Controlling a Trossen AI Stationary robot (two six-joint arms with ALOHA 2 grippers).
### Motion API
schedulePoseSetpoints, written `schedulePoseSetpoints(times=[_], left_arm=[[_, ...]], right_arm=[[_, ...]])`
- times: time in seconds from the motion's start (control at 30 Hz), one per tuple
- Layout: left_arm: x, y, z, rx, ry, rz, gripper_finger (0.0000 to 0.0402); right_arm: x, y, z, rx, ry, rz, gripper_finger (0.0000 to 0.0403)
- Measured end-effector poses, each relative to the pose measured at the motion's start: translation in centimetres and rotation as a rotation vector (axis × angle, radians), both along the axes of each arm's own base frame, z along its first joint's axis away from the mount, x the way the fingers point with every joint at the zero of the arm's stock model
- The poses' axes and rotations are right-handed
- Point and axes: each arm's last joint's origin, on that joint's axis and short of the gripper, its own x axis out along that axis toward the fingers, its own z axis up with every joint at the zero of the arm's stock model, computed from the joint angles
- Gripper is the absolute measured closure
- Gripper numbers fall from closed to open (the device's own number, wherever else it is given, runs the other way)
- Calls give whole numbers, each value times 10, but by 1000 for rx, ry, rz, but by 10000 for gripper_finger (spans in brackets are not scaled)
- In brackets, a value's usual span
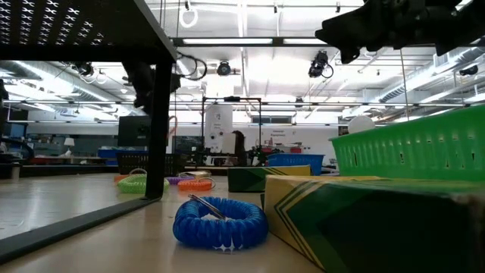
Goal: Pick & Place Office Desk Supplies
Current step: Put the top right orange rubber band into the black bin
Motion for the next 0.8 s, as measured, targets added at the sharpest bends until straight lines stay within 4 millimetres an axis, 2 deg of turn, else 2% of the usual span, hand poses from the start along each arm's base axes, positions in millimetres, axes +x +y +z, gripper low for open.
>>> schedulePoseSetpoints(times=[0.2, 0.33, 0.63, 0.8], left_arm=[[-2, 1, -14, -80, 74, 26, 398], [-1, 2, -18, -98, 92, 25, 382], [0, 3, -20, -100, 101, 18, 352], [0, 3, -20, -100, 103, 14, 318]], right_arm=[[0, 0, 0, -4, 3, 1, 266], [0, 0, 0, -5, 4, 1, 266], [0, 0, -1, -5, 9, 1, 266], [0, 0, -1, -5, 10, 2, 266]])
